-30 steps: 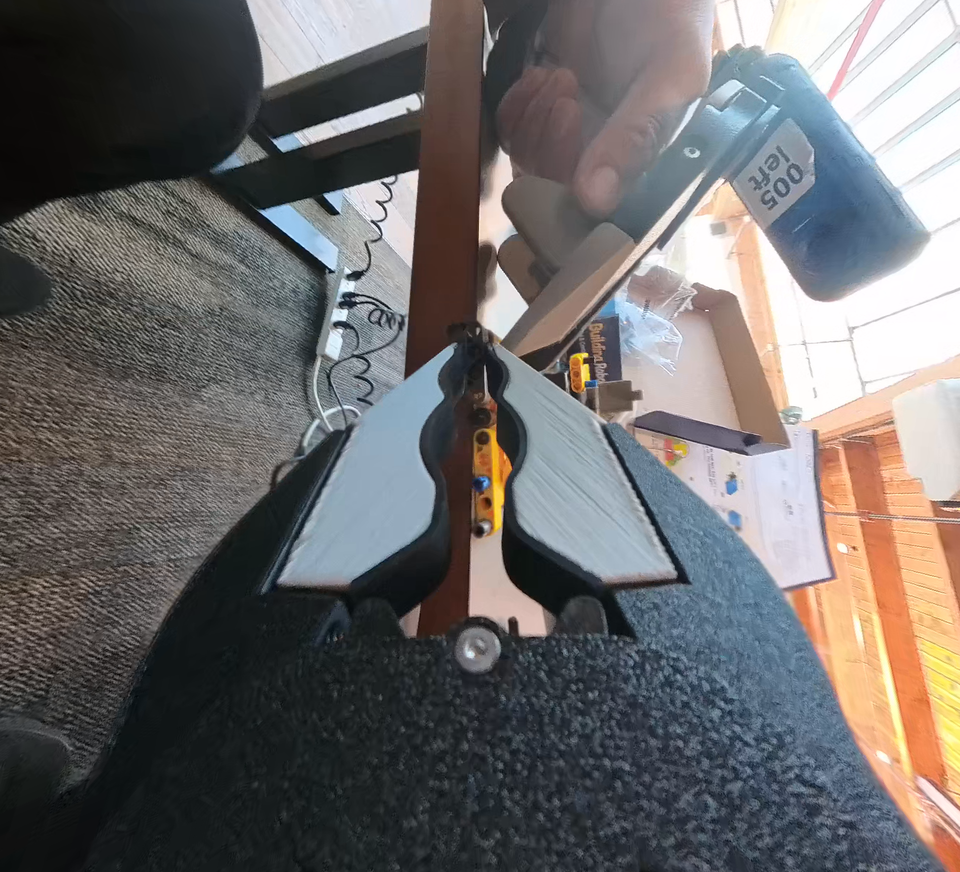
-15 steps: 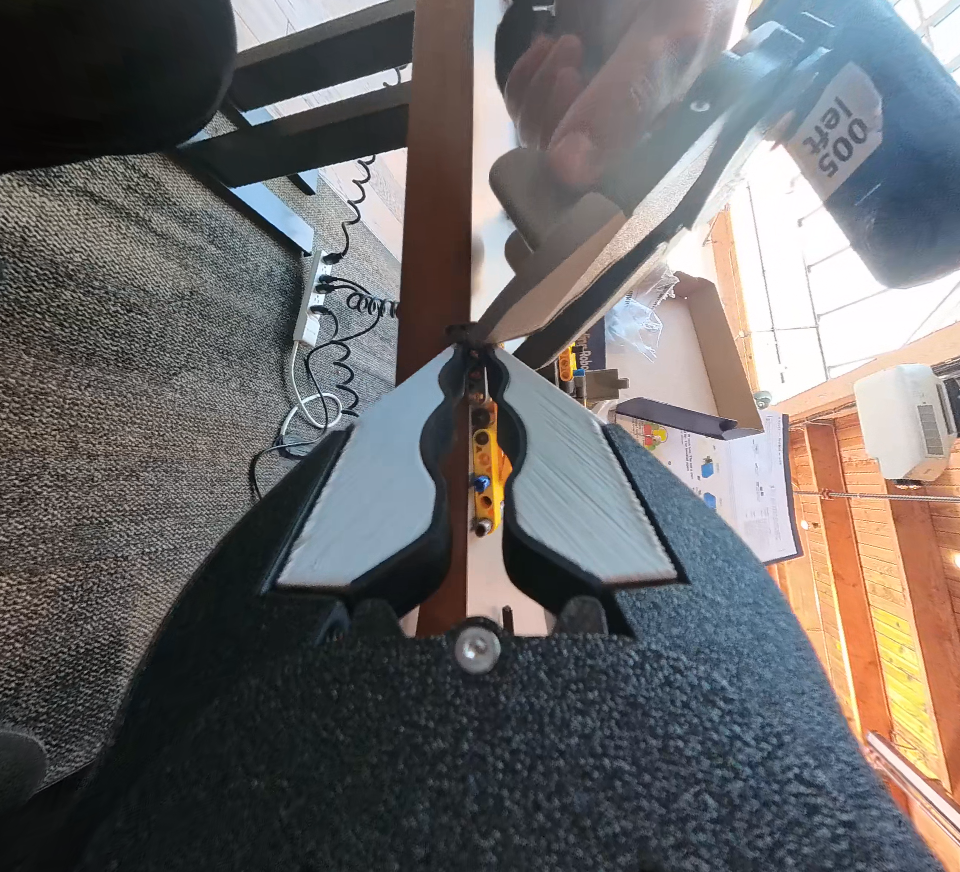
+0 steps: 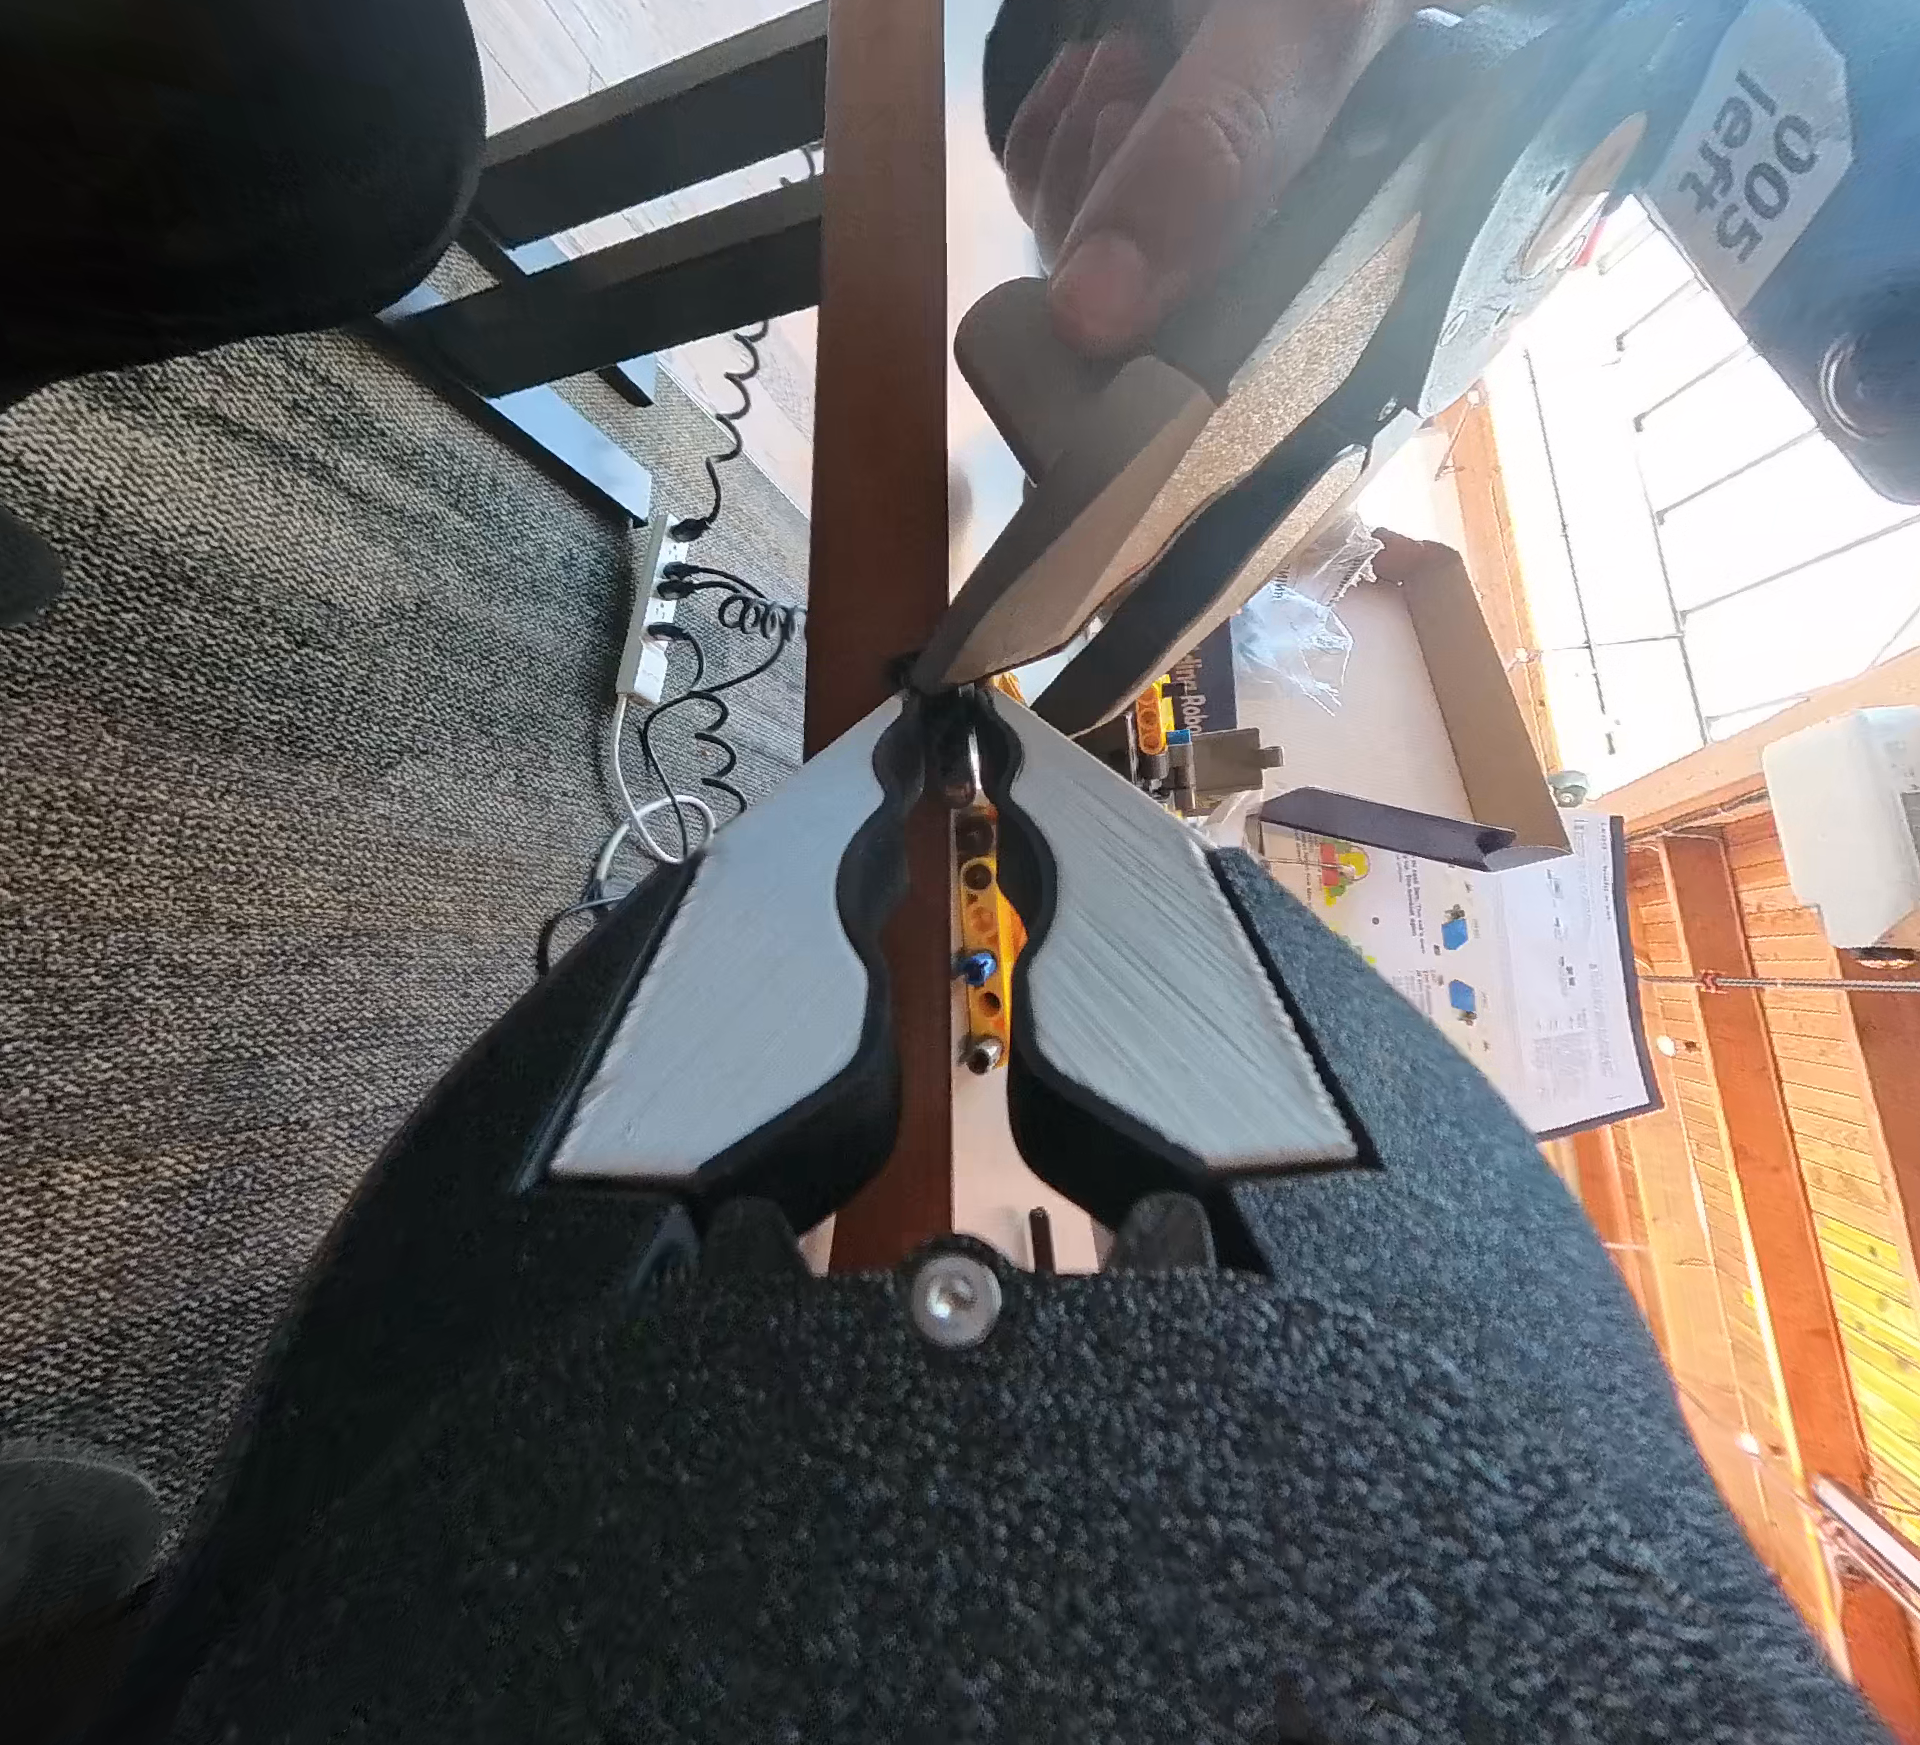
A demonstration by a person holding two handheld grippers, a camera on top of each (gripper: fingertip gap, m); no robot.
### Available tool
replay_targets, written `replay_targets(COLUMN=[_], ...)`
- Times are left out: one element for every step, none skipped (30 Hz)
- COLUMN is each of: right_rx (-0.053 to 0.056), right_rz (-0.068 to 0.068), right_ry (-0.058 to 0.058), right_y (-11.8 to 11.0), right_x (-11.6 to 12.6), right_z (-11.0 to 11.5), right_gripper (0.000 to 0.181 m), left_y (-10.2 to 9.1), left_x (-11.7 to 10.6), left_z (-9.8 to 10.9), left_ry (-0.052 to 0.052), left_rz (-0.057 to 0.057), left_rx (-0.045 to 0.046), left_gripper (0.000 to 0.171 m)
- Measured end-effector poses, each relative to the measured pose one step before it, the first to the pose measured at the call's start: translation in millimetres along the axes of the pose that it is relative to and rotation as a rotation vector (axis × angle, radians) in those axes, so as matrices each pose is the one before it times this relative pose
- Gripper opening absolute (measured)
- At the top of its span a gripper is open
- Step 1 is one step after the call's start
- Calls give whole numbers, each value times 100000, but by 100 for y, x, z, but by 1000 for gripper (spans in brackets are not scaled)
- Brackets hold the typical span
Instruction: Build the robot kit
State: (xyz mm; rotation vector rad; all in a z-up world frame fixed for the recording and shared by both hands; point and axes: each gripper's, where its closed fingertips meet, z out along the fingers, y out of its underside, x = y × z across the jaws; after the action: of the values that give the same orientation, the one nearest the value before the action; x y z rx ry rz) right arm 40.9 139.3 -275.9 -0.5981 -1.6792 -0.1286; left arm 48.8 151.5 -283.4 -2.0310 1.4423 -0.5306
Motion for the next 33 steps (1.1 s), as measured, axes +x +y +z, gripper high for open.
replay_targets(right_rx=[45, 14, 196, 204, 169, -96, 120, 10, -200, -148, -123, -100, -48, -67, -161, -182, -153, -274, -309, -114, -92, -146, -77, 29, -17, 128, 325, -457, -1207, -1253, -664, -286, -584], right_rz=[798, 700, 603, 1034, 942, 423, 46, -182, -286, -265, -214, -162, -57, -52, -300, -484, -454, -415, -304, -77, 159, 374, 355, -210, -864, -1464, -1922, -1733, -1539, -1574, -1133, -272, 224], right_ry=[-371, -303, 612, -79, -335, -315, -257, 8, 438, 397, 245, 119, -2, 2, 1, -115, -229, -70, -119, -11, 19, -114, -129, 132, 482, 568, 520, 233, -135, 48, 530, 473, 369], right_y=[18, 5, -11, 1, 11, 41, -10, 3, 25, 26, 15, 2, 7, -1, 33, 21, 41, 61, 87, 49, 36, 21, 4, -3, -10, -45, -103, -25, 67, 78, 48, 18, 81], right_x=[10, 20, 136, 106, 103, 54, 14, 13, 32, 24, 9, 7, 4, -8, 2, -18, -39, -29, -38, -33, 11, 26, 35, 10, 17, -4, 13, 12, -35, -44, -11, -7, 29], right_z=[-17, -28, -20, -30, -20, -2, -3, -8, 10, -4, 5, 11, -3, 2, -16, -24, -20, -26, -29, -22, 4, 7, 18, -7, -10, -35, -81, -65, -36, -32, -6, 2, 28], right_gripper=[11, 11, 11, 10, 10, 9, 9, 9, 9, 6, 6, 6, 6, 6, 6, 6, 10, 8, 11, 11, 11, 11, 8, 10, 10, 7, 5, 6, 6, 5, 5, 5, 5], left_y=[-1, -9, 5, -30, -49, 45, 97, 41, -45, -22, -1, 8, 14, -7, -22, -12, 25, 35, -24, 2, -10, -30, -21, -1, 5, -5, 10, 32, 15, 9, -16, -111, -257], left_x=[9, 14, 36, 401, 166, 22, -358, -326, -14, -14, -20, -11, 0, -6, -7, -8, -40, -79, -5, -1, -10, 4, 6, 1, 25, 48, 170, 223, 124, -3, -256, -226, 42], left_z=[3, 6, 2, -2, 0, 25, 46, 31, 0, -18, 3, -11, 6, 1, 14, 24, 32, 29, 18, 16, 3, -10, -3, -14, -8, -41, -140, -200, -192, -157, -129, -86, -85], left_ry=[-106, -152, 98, 2352, 836, -627, -3289, -2487, 580, 610, 134, 84, -171, -164, -356, -785, -1131, -1536, -863, -513, -177, 244, 375, 222, 277, 784, 2345, 3767, 3960, 3615, 2014, 1588, 2194], left_rz=[206, 179, -94, -442, -954, 965, 2424, 2104, -1655, -1139, -323, -690, -80, -352, -439, 90, 652, 1129, 493, -38, -321, -763, -851, -402, -91, -162, -363, -1212, -1941, -2020, -2199, -2417, -2193], left_rx=[-309, -239, -121, 178, -217, -689, -1060, -670, -245, 178, 570, 443, 416, 368, 340, 149, -207, -214, 14, 18, 391, 597, 590, 362, 99, -58, -411, -497, -293, -2, 295, 754, 1333], left_gripper=[40, 41, 41, 50, 53, 54, 47, 41, 41, 41, 40, 40, 40, 40, 40, 40, 40, 39, 38, 38, 38, 38, 38, 38, 38, 38, 37, 37, 38, 37, 33, 34, 37])
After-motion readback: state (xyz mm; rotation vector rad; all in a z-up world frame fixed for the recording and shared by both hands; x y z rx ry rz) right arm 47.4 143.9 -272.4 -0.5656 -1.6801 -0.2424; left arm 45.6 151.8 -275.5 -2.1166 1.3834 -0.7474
